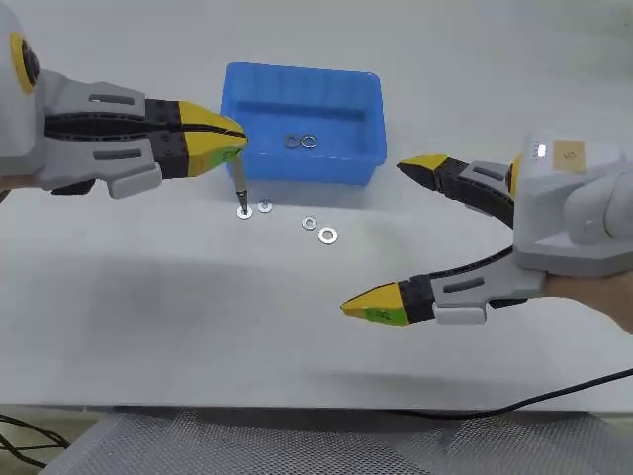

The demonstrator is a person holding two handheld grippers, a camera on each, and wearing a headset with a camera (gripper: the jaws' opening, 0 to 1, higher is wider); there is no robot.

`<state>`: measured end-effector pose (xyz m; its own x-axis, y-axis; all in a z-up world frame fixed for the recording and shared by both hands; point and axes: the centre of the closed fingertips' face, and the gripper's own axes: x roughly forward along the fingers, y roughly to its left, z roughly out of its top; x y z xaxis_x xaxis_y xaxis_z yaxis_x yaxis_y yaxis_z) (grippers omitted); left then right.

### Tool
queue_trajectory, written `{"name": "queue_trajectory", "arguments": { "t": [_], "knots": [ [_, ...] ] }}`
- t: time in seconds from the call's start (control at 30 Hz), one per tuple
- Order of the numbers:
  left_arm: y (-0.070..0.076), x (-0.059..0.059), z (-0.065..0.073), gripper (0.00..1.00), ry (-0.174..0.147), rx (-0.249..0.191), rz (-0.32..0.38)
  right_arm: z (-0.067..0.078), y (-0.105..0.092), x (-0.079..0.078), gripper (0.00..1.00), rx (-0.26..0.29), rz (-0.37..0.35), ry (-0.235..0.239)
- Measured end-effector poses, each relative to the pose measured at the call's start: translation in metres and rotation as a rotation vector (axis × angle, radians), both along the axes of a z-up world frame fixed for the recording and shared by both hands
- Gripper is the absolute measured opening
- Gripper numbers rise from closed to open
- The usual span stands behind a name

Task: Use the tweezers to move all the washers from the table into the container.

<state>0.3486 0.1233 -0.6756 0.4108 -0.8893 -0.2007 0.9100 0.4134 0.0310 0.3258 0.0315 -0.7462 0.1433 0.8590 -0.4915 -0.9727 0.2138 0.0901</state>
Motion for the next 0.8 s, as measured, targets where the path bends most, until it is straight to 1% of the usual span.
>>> {"name": "queue_trajectory", "arguments": {
  "t": [0.07,0.13,0.2,0.3,0.43,0.5,0.53,0.57,0.7,0.8],
  "knots": [
    [0.001,0.001,-0.002,0.04,0.003,-0.002,0.002,-0.001,0.0,-0.001,1.0,0.003,-0.002,0.012],
    [0.001,0.001,-0.003,0.04,-0.003,-0.003,0.008,-0.002,0.0,-0.004,1.0,0.008,0.004,0.032],
    [0.001,0.001,-0.002,0.04,0.001,-0.02,0.006,-0.005,0.0,-0.007,1.0,0.001,0.011,0.042],
    [0.001,0.001,-0.006,0.04,0.003,-0.009,0.001,-0.008,0.0,-0.011,0.99,-0.011,0.028,0.047],
    [-0.001,0.002,-0.009,0.04,0.009,-0.011,0.003,-0.007,0.002,-0.014,0.98,0.006,0.033,0.071],
    [-0.003,0.001,-0.011,0.04,0.007,0.002,-0.005,-0.009,0.002,-0.015,0.98,-0.001,0.043,0.072],
    [-0.004,0.001,-0.01,0.04,0.008,-0.004,-0.006,-0.009,0.003,-0.016,0.98,-0.004,0.047,0.073],
    [-0.004,0.001,-0.01,0.04,0.005,0.001,-0.008,-0.01,0.003,-0.017,0.98,-0.005,0.051,0.077],
    [-0.003,0.0,-0.01,0.04,0.001,0.013,-0.01,-0.008,0.007,-0.016,0.97,0.009,0.053,0.081],
    [-0.001,-0.002,-0.008,0.04,-0.001,0.007,-0.007,-0.007,0.01,-0.015,0.97,0.013,0.058,0.078]
  ]
}}
